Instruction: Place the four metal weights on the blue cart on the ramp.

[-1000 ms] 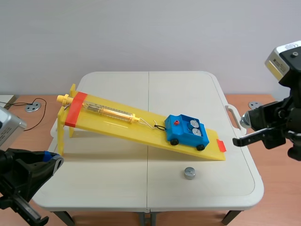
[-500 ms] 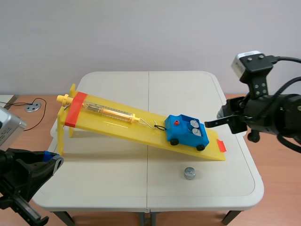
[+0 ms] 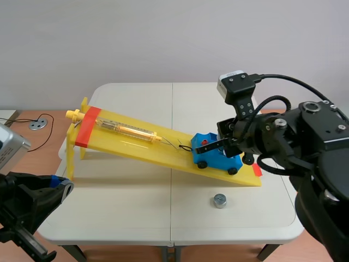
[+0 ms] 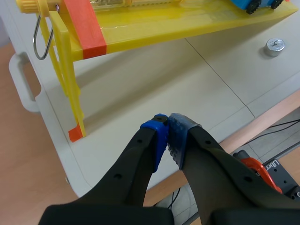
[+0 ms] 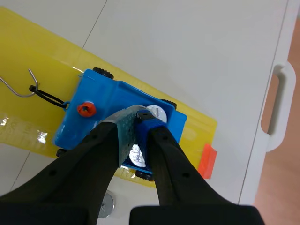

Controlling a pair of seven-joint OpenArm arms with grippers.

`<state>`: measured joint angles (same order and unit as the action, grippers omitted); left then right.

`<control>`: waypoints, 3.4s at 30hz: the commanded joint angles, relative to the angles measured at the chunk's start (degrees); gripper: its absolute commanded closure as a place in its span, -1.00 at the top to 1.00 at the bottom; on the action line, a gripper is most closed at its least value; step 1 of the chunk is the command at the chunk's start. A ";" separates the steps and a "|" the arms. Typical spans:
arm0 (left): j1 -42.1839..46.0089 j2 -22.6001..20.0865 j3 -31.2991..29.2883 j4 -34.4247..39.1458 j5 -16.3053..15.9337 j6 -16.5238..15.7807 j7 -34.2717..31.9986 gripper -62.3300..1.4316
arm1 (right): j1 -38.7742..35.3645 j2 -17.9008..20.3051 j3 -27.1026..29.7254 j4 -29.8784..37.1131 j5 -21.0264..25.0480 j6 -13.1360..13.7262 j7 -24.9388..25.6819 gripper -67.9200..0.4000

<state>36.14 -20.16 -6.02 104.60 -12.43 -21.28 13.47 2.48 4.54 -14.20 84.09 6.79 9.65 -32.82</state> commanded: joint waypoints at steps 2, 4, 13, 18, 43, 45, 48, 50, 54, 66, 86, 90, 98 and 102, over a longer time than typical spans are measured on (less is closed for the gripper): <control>-2.01 0.46 -0.37 2.60 -2.97 -1.20 -5.84 -0.87 | 7.21 -0.52 0.31 2.73 -0.22 -4.17 9.86 -0.96; -2.01 0.46 -0.37 2.60 -2.97 -1.20 -5.84 -0.87 | 7.89 -0.92 0.00 1.79 -0.66 -4.39 9.86 -0.96; -2.01 0.46 -0.37 2.60 -2.95 -1.20 -5.81 -0.87 | 9.14 -2.38 -0.15 -0.33 -1.49 -5.62 11.69 -0.96; -2.01 0.46 -0.37 2.60 -2.95 -1.20 -5.81 -0.87 | 9.14 -2.51 -0.42 -1.84 -1.49 -5.64 12.87 -0.96; -2.01 0.46 -0.37 2.60 -2.95 -1.20 -5.75 -0.87 | 1.68 7.02 6.45 18.34 9.35 0.00 2.47 -0.26; -2.01 0.46 -0.37 2.60 -2.95 -1.20 -5.70 -0.87 | -1.01 9.27 7.45 21.40 11.80 1.29 1.51 -0.25; -2.01 0.46 -0.37 2.60 -2.95 -1.20 -5.70 -0.87 | -5.05 12.55 9.25 25.59 15.32 3.80 -0.55 -0.18; -2.01 0.46 -0.37 2.60 -2.95 -1.20 -5.68 -0.87 | -7.80 14.75 10.69 28.20 17.46 4.79 -1.66 -0.18; -2.01 0.46 -0.37 2.60 -2.95 -1.20 -5.68 -0.87 | -13.55 18.34 13.94 32.63 21.18 6.01 -2.62 -0.18; -2.01 0.46 -0.37 2.60 -2.97 -1.20 -5.68 -0.87 | -20.70 16.90 12.72 27.41 19.26 8.02 3.30 -0.18; -2.01 0.46 -0.37 2.60 -2.97 -1.20 -5.66 -0.87 | -11.89 7.69 0.61 8.96 4.98 5.99 12.02 -0.18; -2.01 0.46 -0.37 2.60 -2.97 -1.20 -5.64 -0.87 | -10.25 6.64 -1.22 5.92 3.04 3.67 13.57 -0.18; -2.01 0.46 -0.37 2.60 -2.97 -1.20 -5.44 -0.87 | -7.61 4.81 -4.20 0.33 0.09 1.40 15.43 -0.18; -2.01 0.46 -0.37 2.60 -2.97 -1.20 -5.44 -0.87 | -6.43 4.02 -5.18 -2.01 -0.66 0.61 16.31 -0.18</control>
<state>35.33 -20.16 -6.02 104.60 -12.43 -21.28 13.47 -8.91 8.86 -19.70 78.39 5.50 12.45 -23.99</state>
